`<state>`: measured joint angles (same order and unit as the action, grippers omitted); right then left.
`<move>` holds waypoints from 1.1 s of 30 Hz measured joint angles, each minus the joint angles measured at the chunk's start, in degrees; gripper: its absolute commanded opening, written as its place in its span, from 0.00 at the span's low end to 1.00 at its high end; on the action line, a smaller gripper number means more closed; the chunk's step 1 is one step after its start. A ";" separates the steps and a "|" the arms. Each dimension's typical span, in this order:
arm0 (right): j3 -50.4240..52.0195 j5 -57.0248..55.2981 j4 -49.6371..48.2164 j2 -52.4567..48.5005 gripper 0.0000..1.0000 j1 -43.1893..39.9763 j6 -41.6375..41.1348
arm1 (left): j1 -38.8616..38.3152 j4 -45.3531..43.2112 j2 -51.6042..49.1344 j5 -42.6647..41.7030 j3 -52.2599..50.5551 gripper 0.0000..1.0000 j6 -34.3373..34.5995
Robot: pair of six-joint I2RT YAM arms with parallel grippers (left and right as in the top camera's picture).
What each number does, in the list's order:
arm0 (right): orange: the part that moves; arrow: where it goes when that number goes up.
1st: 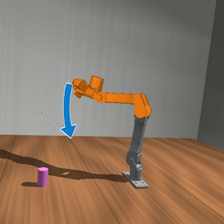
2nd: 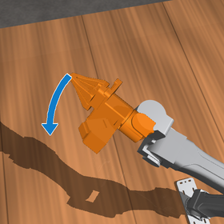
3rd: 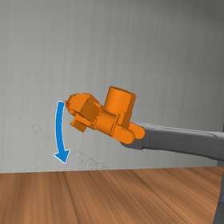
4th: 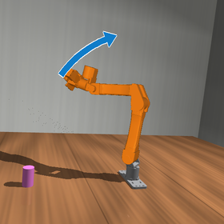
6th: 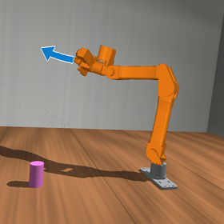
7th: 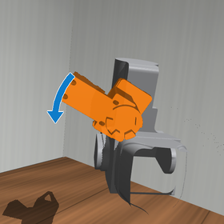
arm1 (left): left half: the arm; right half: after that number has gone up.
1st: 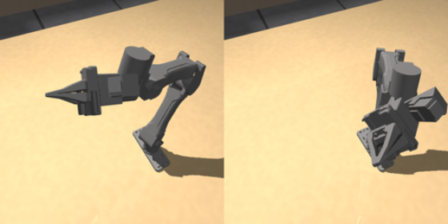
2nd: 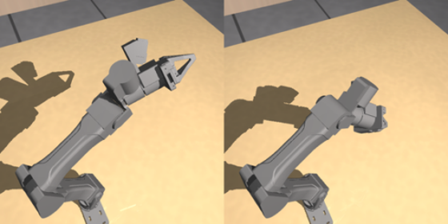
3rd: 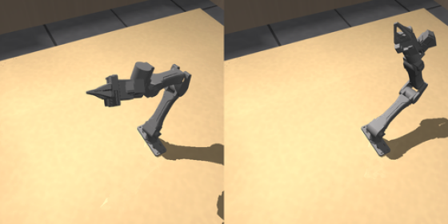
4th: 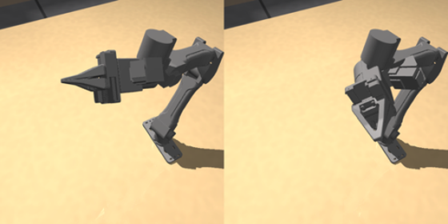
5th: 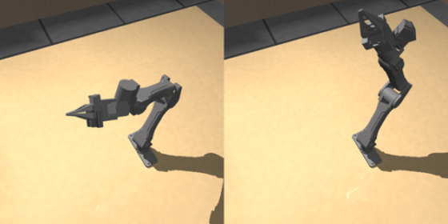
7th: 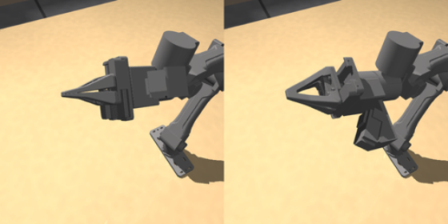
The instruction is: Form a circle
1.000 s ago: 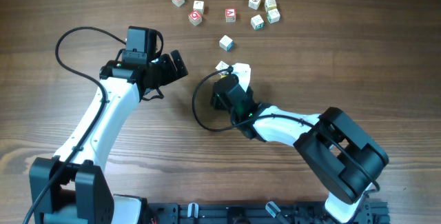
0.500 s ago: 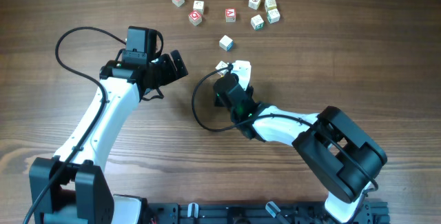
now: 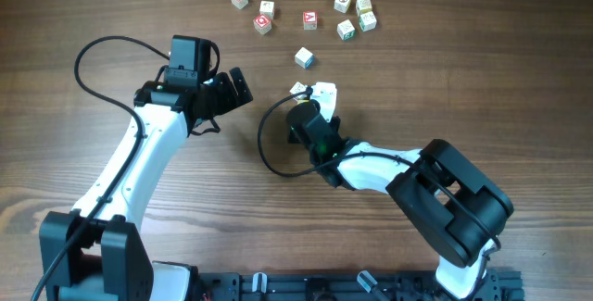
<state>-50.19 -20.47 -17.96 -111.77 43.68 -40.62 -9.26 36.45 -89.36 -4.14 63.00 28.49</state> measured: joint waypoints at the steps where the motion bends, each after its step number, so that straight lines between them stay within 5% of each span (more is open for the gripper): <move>1: 0.00 -0.15 -0.02 0.00 0.29 0.00 0.00 | 0.00 0.02 0.00 0.00 0.00 1.00 0.00; 17: -4.72 0.20 15.67 2.47 0.23 0.00 -2.69 | 0.00 0.00 0.00 0.00 0.00 1.00 0.00; 33: -4.72 0.46 16.44 3.89 0.24 0.00 -7.78 | 0.00 0.02 0.00 0.00 0.00 1.00 0.00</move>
<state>-54.92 -20.01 -1.52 -107.87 43.68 -48.40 -9.26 36.47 -89.36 -4.14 63.00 28.49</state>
